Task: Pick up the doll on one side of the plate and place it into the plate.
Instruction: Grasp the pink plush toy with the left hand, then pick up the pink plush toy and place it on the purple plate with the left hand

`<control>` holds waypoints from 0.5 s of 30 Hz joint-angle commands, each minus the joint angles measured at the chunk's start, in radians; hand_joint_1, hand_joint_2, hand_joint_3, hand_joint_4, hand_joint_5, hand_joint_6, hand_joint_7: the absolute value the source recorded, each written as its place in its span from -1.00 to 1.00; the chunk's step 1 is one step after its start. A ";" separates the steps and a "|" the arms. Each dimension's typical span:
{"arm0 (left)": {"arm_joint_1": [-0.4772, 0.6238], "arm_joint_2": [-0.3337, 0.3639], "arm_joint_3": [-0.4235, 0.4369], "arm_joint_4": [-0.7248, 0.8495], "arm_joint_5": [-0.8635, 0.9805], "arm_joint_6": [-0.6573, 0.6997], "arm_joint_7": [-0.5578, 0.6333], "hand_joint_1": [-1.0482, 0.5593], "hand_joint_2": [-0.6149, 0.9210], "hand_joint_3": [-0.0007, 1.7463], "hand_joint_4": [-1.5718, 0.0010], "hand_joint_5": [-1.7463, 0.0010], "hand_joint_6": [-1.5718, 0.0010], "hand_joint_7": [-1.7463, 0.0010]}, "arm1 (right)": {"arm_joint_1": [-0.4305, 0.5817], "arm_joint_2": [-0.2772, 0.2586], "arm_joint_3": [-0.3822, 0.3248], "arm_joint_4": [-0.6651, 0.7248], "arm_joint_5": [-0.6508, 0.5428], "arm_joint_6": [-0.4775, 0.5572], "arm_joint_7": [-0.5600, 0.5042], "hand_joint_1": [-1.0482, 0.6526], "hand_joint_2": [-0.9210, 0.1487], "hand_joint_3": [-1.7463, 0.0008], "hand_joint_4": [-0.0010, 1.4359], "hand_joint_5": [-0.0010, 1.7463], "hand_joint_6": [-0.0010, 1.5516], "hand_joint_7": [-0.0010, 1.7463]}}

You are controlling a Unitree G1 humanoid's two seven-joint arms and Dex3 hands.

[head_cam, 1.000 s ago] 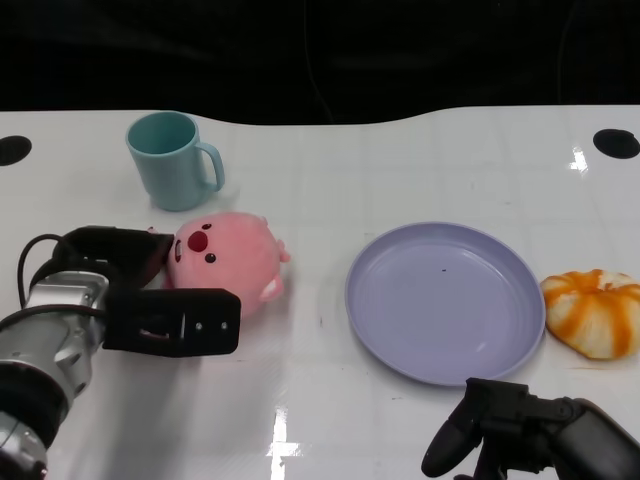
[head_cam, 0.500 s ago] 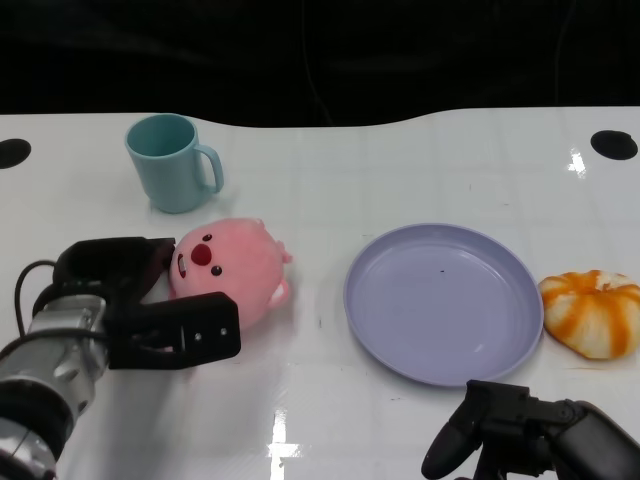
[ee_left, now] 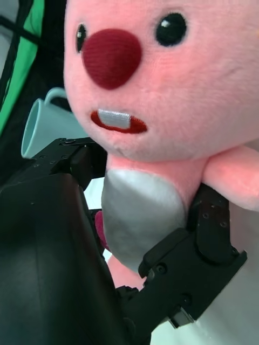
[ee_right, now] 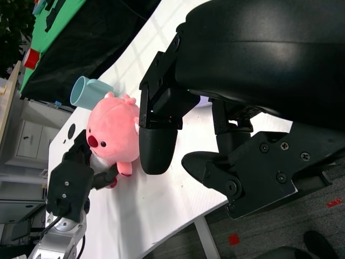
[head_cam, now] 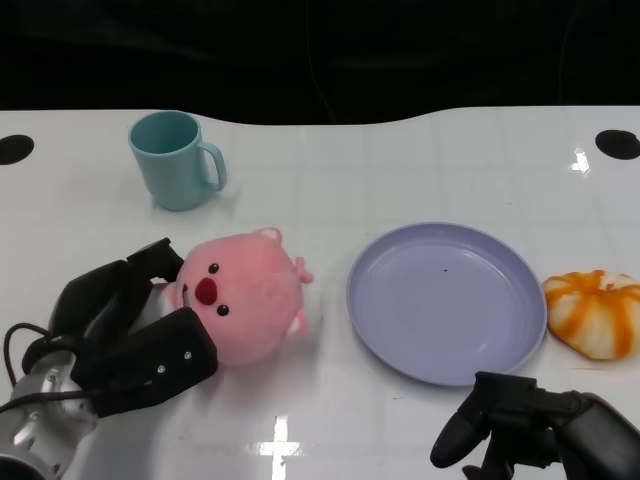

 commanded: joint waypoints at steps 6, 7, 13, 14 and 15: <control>0.055 -0.022 0.044 -0.333 -0.034 0.156 -0.133 0.18 0.27 0.62 -0.24 -1.00 0.00 -1.00 | 0.006 0.001 -0.001 -0.002 0.007 -0.010 -0.002 0.11 -0.50 -0.04 -0.13 0.83 -0.24 0.41; 0.055 -0.026 0.042 -0.357 -0.029 0.174 -0.140 0.19 0.27 0.63 -0.25 -1.00 -0.01 -1.00 | 0.005 0.001 0.000 -0.003 0.007 -0.009 -0.001 0.11 -0.50 -0.05 -0.13 0.82 -0.23 0.41; -0.008 -0.080 0.029 -0.422 -0.029 0.230 -0.199 0.17 0.27 0.63 -0.24 -1.00 0.00 -1.00 | -0.010 0.001 0.018 -0.001 -0.008 0.005 -0.003 0.10 -0.49 -0.05 -0.12 0.81 -0.23 0.41; -0.029 -0.095 0.026 -0.417 -0.029 0.243 -0.209 0.15 0.29 0.60 -0.25 -1.00 0.00 -1.00 | -0.014 0.003 0.022 0.005 -0.009 0.004 -0.004 0.10 -0.48 -0.05 -0.12 0.81 -0.23 0.41; -0.044 -0.106 0.024 -0.412 -0.026 0.253 -0.216 0.13 0.30 0.58 -0.26 -1.00 0.00 -1.00 | -0.017 0.004 0.025 0.010 -0.010 0.003 -0.005 0.11 -0.48 -0.05 -0.11 0.81 -0.22 0.42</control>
